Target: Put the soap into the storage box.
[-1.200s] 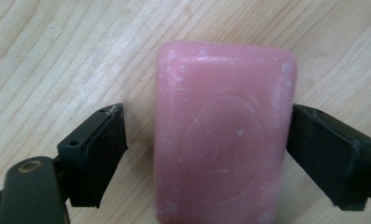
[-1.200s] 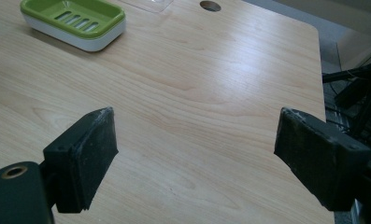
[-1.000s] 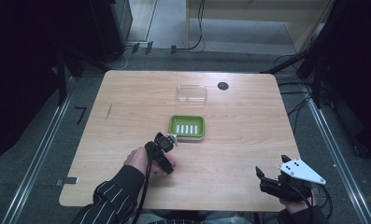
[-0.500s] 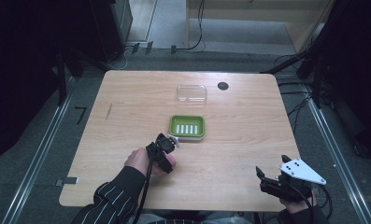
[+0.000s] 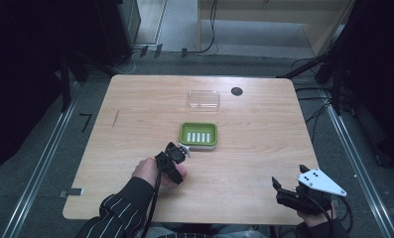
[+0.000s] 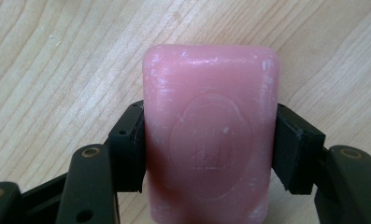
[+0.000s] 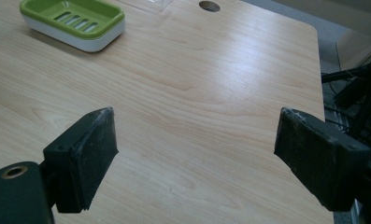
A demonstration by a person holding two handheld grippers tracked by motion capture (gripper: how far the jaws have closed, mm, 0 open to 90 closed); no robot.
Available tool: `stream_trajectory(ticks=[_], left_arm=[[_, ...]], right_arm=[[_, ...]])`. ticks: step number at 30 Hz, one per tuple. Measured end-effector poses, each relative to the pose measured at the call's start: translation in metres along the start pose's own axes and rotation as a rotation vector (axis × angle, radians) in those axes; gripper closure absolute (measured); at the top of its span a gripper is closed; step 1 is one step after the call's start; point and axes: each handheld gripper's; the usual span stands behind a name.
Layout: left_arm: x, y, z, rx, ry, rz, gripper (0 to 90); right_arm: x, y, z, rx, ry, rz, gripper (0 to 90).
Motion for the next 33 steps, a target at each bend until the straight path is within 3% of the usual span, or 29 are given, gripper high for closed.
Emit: stream_trajectory(ticks=[13, 25, 33], left_arm=[[-0.004, 0.0, -0.002, 0.017, -0.007, -0.016, 38.6], [-0.013, 0.002, -0.007, 0.037, -0.006, 0.006, 38.6], [-0.016, 0.01, -0.009, 0.079, -0.01, -0.005, 38.6]], right_arm=[[0.0, 0.0, 0.001, -0.002, 0.001, 0.001, 13.5], [0.0, 0.0, 0.0, -0.001, 0.0, 0.0, 13.5], [0.0, 0.0, 0.0, -0.005, 0.003, -0.001, 13.5]])
Point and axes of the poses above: each handheld gripper's, and its own axes: x roughly forward along the jaws, y roughly out of its top, z roughly to its right
